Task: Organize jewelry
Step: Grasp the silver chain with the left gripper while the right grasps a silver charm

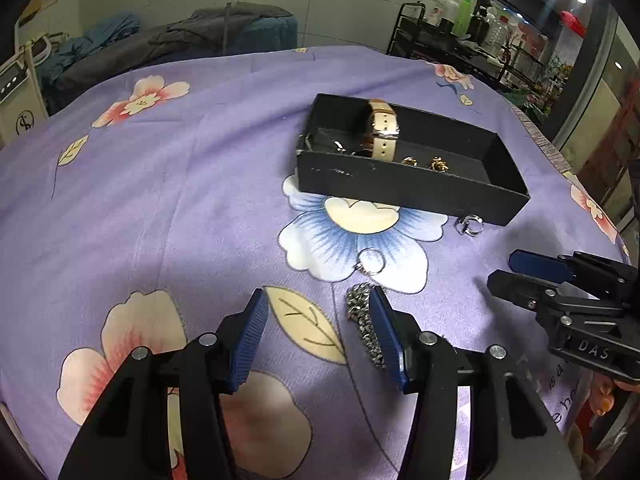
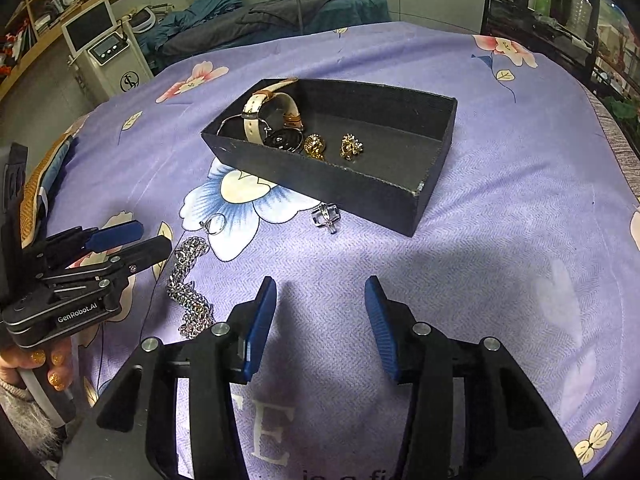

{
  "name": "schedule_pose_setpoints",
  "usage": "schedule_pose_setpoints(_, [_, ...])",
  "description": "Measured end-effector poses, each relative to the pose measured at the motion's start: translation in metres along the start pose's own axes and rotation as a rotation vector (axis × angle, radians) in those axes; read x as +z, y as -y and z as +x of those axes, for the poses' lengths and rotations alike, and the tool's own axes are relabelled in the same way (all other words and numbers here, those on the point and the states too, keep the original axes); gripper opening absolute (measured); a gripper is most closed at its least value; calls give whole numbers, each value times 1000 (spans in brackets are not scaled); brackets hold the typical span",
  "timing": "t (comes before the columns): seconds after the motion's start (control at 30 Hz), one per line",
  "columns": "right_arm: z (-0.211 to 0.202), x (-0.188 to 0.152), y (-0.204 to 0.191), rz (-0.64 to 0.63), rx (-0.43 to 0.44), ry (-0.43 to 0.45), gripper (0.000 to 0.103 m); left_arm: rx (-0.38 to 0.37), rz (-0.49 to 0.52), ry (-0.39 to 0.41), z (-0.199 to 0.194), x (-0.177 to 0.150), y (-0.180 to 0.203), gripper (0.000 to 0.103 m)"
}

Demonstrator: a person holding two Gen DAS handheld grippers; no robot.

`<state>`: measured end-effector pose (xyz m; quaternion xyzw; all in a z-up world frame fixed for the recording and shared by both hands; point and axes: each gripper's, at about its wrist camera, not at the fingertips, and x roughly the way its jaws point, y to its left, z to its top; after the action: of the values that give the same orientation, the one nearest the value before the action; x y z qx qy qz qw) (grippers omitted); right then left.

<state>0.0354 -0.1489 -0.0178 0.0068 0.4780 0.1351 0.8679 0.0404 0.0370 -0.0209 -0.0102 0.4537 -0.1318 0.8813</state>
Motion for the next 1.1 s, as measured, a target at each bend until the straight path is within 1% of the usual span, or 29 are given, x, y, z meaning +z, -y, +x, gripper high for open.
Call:
schedule_pose_setpoints(0.1, [5,5,2,1,-4,-6,42,-21,55,-12,11,7,15,49])
schedule_pose_setpoints(0.2, [9,11,4,1,-3,-11,40,-17,108,-46,27,9,26,40])
schedule_pose_setpoints(0.27, [11,14,5,0,-3,-12,39,-8,132,-31,30,9,30,35])
schedule_pose_setpoints(0.33, [14,16,6,13,2,-15,39,-16,144,-28,31,12,32,18])
schedule_pose_setpoints(0.53, [18,20,3,18,9,-16,39,-32,133,-13,30,11,27,17])
schedule_pose_setpoints(0.63, [22,23,0,12,4,-15,39,-27,94,-9,28,10,20,17])
schedule_pose_setpoints(0.77, [28,29,-4,17,-24,-2,38,-8,49,-10,26,9,10,17])
schedule_pose_setpoints(0.87, [33,31,-8,10,-62,10,31,-5,34,-11,26,8,6,17])
schedule_pose_setpoints(0.9, [34,31,-9,9,-75,14,27,-5,31,-11,26,8,6,16])
schedule_pose_setpoints(0.97, [34,31,-9,11,-80,17,24,-6,26,-10,25,7,5,16])
schedule_pose_setpoints(1.03, [33,30,-9,-10,-84,21,17,-8,23,-9,25,7,5,16])
schedule_pose_setpoints(1.1, [31,28,-5,-6,-61,22,17,-9,20,-9,25,7,4,16])
